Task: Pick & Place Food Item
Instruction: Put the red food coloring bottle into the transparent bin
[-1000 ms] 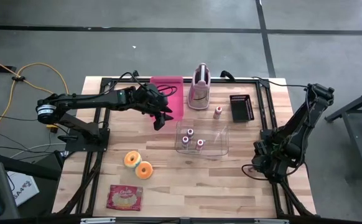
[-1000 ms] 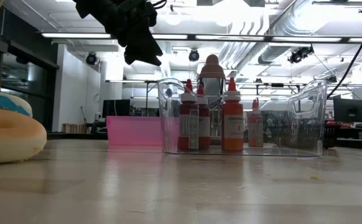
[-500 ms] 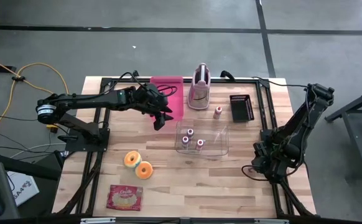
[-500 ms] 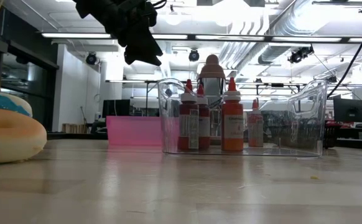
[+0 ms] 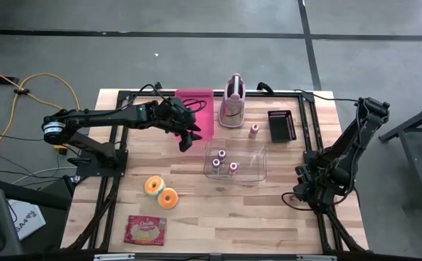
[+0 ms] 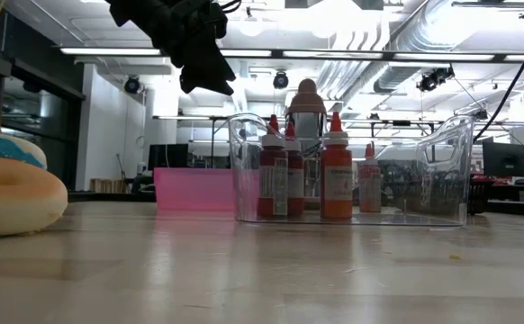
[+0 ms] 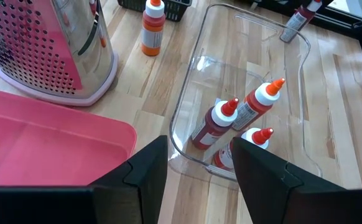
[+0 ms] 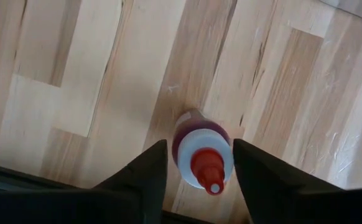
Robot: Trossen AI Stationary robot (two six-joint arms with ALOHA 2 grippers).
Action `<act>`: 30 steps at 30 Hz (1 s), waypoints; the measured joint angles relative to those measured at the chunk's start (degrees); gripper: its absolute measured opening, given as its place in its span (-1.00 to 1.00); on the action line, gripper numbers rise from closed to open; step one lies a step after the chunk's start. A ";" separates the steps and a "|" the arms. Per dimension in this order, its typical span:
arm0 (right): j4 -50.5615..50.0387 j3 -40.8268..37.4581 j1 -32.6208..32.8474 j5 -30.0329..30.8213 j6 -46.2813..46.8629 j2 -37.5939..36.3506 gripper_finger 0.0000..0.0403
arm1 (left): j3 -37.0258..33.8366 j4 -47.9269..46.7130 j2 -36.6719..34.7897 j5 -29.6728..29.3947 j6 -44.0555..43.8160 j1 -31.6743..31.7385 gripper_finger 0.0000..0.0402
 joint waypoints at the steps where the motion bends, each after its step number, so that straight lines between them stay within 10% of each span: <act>1: 0.00 0.00 0.00 0.00 0.00 0.00 -0.24 | 0.00 0.00 0.00 0.01 -0.01 -0.02 -0.14; 30: -0.05 10.83 -2.77 -1.15 -1.67 0.02 -0.47 | 0.00 0.00 0.00 0.00 -0.01 0.00 -0.14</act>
